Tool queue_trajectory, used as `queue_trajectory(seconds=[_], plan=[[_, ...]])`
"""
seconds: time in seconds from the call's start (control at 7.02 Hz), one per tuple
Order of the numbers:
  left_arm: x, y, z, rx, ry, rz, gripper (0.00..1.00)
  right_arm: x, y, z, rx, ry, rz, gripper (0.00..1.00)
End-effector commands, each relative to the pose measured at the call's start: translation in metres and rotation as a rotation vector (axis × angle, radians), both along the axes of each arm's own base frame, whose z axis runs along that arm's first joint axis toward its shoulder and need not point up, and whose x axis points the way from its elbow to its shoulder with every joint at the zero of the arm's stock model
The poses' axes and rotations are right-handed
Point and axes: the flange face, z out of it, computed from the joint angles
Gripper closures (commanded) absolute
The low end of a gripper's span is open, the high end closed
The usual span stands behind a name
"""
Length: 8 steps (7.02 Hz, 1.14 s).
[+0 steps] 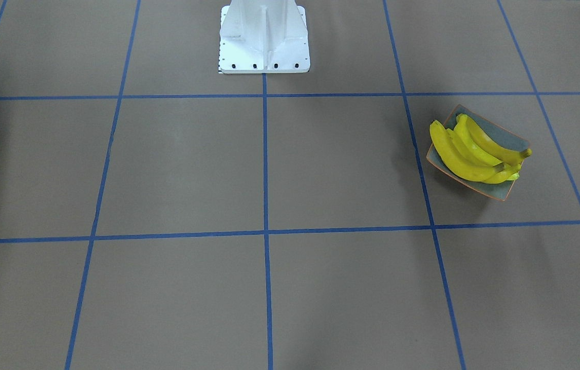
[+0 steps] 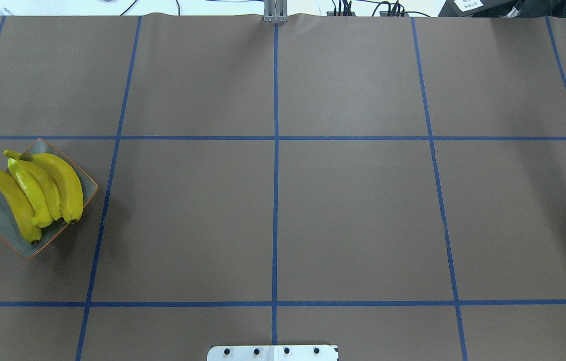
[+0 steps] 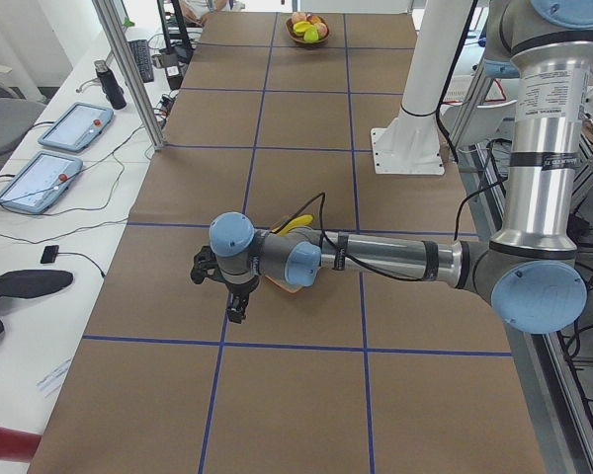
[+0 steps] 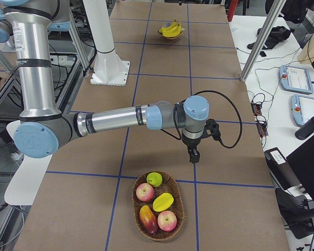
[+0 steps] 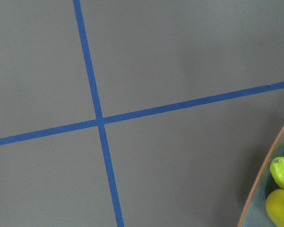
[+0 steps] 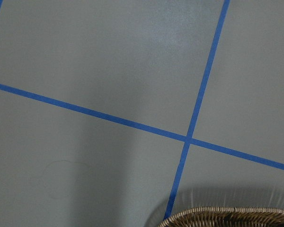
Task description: Transfer all bananas from basket to plate
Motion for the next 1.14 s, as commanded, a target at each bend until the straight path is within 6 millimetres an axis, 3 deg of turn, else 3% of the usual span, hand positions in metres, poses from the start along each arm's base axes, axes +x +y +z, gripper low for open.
queue_trajectory(seconds=[0.0, 1.0], plan=[[-0.0007, 0.0017, -0.0005, 0.005, 0.001, -0.001, 0.0, 0.0001, 0.001, 0.0043, -0.009, 0.0, 0.0, 0.0], [0.001, 0.0047, -0.0095, 0.008, 0.043, 0.006, 0.0, -0.0005, 0.0083, 0.0094, -0.015, -0.001, -0.001, 0.0]])
